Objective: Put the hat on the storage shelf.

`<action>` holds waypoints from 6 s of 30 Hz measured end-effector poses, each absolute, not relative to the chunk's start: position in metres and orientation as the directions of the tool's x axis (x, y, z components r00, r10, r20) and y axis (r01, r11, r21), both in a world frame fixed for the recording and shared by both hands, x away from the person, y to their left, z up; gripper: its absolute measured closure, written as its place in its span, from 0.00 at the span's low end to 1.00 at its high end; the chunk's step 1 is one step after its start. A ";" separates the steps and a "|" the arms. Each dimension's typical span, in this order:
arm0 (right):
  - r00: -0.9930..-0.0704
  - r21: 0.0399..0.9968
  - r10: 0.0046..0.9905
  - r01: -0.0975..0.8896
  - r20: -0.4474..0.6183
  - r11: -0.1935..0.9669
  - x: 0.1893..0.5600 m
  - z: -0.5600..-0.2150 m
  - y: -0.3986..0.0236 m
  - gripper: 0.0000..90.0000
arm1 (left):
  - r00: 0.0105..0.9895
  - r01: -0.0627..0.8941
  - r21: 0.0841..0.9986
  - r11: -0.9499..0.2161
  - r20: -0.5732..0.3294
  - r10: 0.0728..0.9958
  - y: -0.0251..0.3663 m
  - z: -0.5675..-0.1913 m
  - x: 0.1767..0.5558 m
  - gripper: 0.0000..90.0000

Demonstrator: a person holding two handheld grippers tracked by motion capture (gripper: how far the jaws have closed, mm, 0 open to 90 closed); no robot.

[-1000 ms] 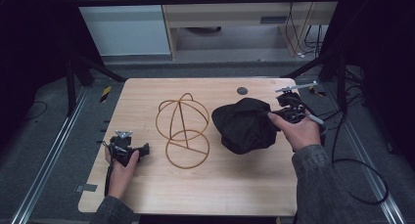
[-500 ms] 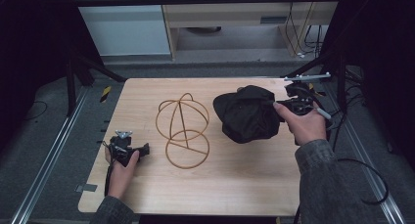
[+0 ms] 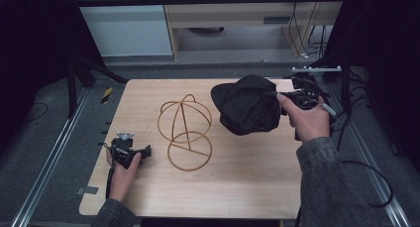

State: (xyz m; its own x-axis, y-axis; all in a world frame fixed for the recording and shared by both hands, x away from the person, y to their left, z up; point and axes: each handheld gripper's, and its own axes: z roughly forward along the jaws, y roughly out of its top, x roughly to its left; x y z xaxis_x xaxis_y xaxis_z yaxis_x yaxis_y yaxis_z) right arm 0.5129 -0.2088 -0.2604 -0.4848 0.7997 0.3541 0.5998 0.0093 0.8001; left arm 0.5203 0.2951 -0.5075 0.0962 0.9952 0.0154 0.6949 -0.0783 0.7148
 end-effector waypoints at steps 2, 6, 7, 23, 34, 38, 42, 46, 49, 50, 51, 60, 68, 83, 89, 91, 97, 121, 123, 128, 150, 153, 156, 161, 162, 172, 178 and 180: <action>-0.490 0.805 0.795 0.593 0.358 0.003 0.513 -0.257 -0.206 0.96 | 0.096 0.695 0.715 -0.078 0.015 0.995 0.295 -0.508 0.520 0.00; -0.504 0.815 0.785 0.580 0.360 -0.002 0.513 -0.251 -0.201 0.96 | 0.096 0.695 0.715 -0.079 0.016 0.995 0.295 -0.508 0.520 0.00; -0.504 0.815 0.785 0.579 0.361 -0.003 0.513 -0.250 -0.200 0.96 | 0.096 0.695 0.715 -0.078 0.016 0.995 0.295 -0.508 0.520 0.00; -0.543 0.825 0.752 0.565 0.374 -0.003 0.512 -0.240 -0.181 0.96 | 0.097 0.695 0.714 -0.079 0.016 0.995 0.295 -0.507 0.520 0.00; -0.583 0.840 0.721 0.542 0.374 0.003 0.506 -0.231 -0.167 0.96 | 0.096 0.696 0.714 -0.079 0.016 0.995 0.295 -0.507 0.520 0.00; -0.604 0.847 0.706 0.532 0.371 0.011 0.503 -0.228 -0.159 0.96 | 0.099 0.696 0.714 -0.081 0.016 0.995 0.295 -0.507 0.520 0.00; -0.625 0.850 0.687 0.526 0.371 0.019 0.501 -0.225 -0.149 0.96 | 0.102 0.696 0.713 -0.084 0.017 0.995 0.294 -0.507 0.520 0.00; -0.652 0.855 0.660 0.518 0.374 0.027 0.498 -0.222 -0.136 0.96 | 0.103 0.696 0.713 -0.084 0.017 0.995 0.294 -0.507 0.520 0.00; -0.661 0.856 0.652 0.515 0.372 0.033 0.497 -0.221 -0.132 0.96 | 0.103 0.697 0.712 -0.085 0.018 0.995 0.294 -0.507 0.520 0.00; -0.663 0.857 0.649 0.515 0.372 0.036 0.497 -0.221 -0.129 0.96 | 0.103 0.697 0.712 -0.085 0.018 0.995 0.294 -0.507 0.520 0.00; -0.666 0.857 0.647 0.514 0.370 0.039 0.498 -0.222 -0.127 0.96 | 0.103 0.697 0.712 -0.085 0.018 0.994 0.294 -0.507 0.520 0.00; -0.691 0.852 0.623 0.519 0.367 0.073 0.497 -0.229 -0.107 0.96 | 0.101 0.694 0.715 -0.082 0.015 0.995 0.294 -0.508 0.520 0.00; -0.698 0.840 0.619 0.531 0.359 0.112 0.497 -0.242 -0.097 0.95 | 0.104 0.694 0.715 -0.083 0.015 0.995 0.294 -0.508 0.520 0.00; -0.706 0.827 0.615 0.542 0.352 0.149 0.495 -0.256 -0.087 0.95 | 0.106 0.694 0.715 -0.085 0.015 0.994 0.294 -0.508 0.520 0.00; -0.706 0.821 0.612 0.549 0.356 0.156 0.495 -0.263 -0.083 0.95 | 0.106 0.694 0.715 -0.085 0.015 0.994 0.293 -0.508 0.520 0.00; -0.706 0.819 0.611 0.552 0.359 0.157 0.495 -0.265 -0.082 0.95 | 0.107 0.694 0.715 -0.085 0.015 0.994 0.293 -0.508 0.520 0.00; -0.704 0.811 0.612 0.560 0.360 0.167 0.496 -0.271 -0.077 0.94 | 0.107 0.694 0.715 -0.085 0.015 0.994 0.293 -0.508 0.520 0.00; -0.685 0.787 0.641 0.584 0.347 0.199 0.512 -0.294 -0.060 0.92 | 0.107 0.694 0.715 -0.084 0.014 0.994 0.293 -0.508 0.520 0.00; -0.685 0.786 0.643 0.584 0.344 0.202 0.513 -0.296 -0.058 0.92 | 0.106 0.694 0.715 -0.084 0.014 0.994 0.293 -0.508 0.520 0.00; -0.682 0.788 0.654 0.578 0.326 0.210 0.515 -0.297 -0.055 0.92 | 0.107 0.694 0.715 -0.085 0.014 0.994 0.293 -0.508 0.520 0.00; -0.684 0.792 0.658 0.571 0.315 0.215 0.516 -0.295 -0.054 0.88 | 0.109 0.692 0.717 -0.085 0.013 0.994 0.293 -0.508 0.520 0.00; -0.687 0.795 0.656 0.567 0.313 0.215 0.516 -0.295 -0.054 0.87 | 0.109 0.692 0.716 -0.085 0.013 0.994 0.293 -0.508 0.520 0.00; -0.685 0.796 0.656 0.568 0.317 0.208 0.515 -0.294 -0.055 0.83 | 0.111 0.694 0.715 -0.088 0.014 0.994 0.293 -0.508 0.520 0.00; -0.681 0.802 0.660 0.565 0.318 0.197 0.516 -0.293 -0.057 0.75 | 0.115 0.696 0.712 -0.093 0.017 0.993 0.293 -0.507 0.520 0.00; -0.674 0.800 0.663 0.570 0.325 0.187 0.516 -0.291 -0.058 0.71 | 0.114 0.695 0.713 -0.091 0.016 0.993 0.293 -0.507 0.520 0.00; -0.660 0.804 0.664 0.577 0.352 0.147 0.514 -0.285 -0.070 0.50 | 0.114 0.695 0.713 -0.092 0.016 0.993 0.293 -0.507 0.520 0.00; -0.663 0.810 0.666 0.568 0.342 0.150 0.511 -0.282 -0.078 0.36 | 0.114 0.695 0.713 -0.091 0.016 0.993 0.293 -0.507 0.520 0.00; -0.664 0.812 0.667 0.564 0.337 0.152 0.510 -0.282 -0.078 0.34 | 0.114 0.695 0.713 -0.091 0.016 0.993 0.293 -0.507 0.520 0.00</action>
